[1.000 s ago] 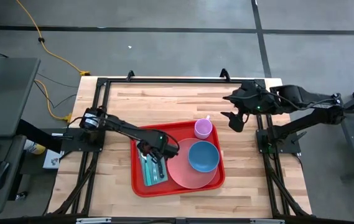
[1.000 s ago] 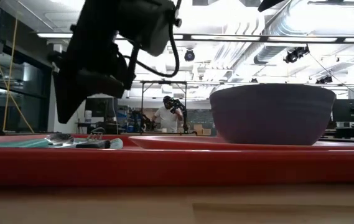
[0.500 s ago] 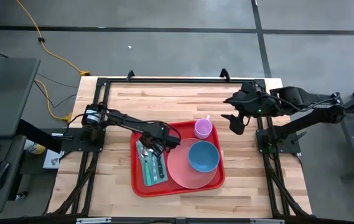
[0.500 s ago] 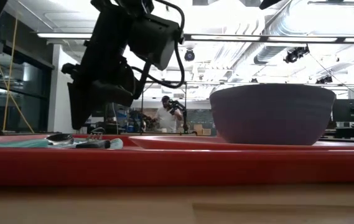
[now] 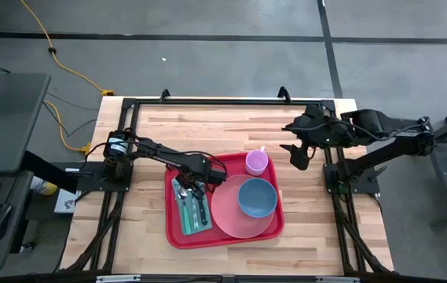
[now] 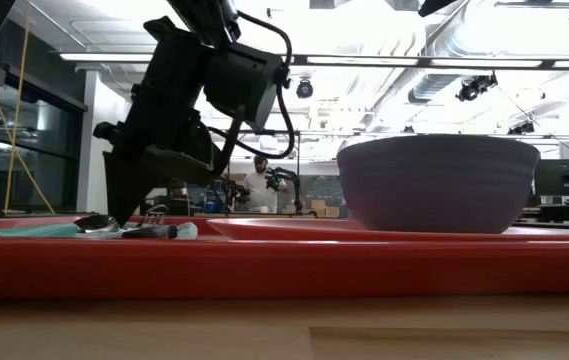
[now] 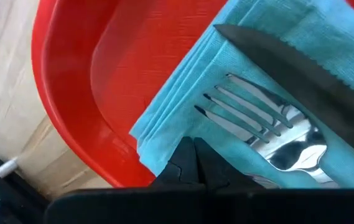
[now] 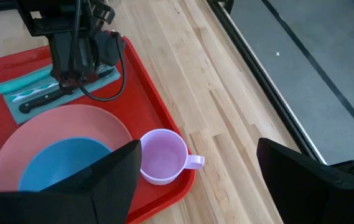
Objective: Set up tray
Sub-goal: Adjust the blue napkin on the red serving tray
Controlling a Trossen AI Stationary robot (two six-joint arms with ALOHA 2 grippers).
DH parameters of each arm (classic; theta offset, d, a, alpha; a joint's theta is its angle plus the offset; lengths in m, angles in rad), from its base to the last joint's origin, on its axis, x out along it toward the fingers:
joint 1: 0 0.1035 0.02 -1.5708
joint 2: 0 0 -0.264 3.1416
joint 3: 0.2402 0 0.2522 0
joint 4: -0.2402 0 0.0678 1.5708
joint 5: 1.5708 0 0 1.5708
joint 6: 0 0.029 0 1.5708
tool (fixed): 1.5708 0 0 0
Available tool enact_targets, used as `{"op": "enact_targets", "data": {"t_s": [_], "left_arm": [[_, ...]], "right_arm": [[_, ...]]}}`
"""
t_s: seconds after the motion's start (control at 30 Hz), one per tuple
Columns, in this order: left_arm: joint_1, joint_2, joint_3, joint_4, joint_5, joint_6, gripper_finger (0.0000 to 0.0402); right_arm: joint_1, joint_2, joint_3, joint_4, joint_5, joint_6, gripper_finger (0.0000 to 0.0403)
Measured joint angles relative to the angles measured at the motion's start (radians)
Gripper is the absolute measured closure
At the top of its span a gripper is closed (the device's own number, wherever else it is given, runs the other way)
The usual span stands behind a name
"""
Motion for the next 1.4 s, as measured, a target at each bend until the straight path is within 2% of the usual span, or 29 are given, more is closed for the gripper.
{"op": "enact_targets", "data": {"t_s": [0.27,0.87,1.4], "left_arm": [[0.007,0.000,-0.002,0.022,0.000,0.033,0.0393],[0.074,-0.001,-0.002,0.117,-0.012,0.245,0.0393],[0.072,-0.026,-0.001,0.090,-0.017,0.187,0.0384]], "right_arm": [[-0.001,0.000,0.000,0.000,0.005,0.000,0.0105],[-0.001,0.000,0.000,-0.012,0.006,0.015,0.0105],[-0.001,0.000,0.000,-0.012,0.027,0.015,0.0105]]}}
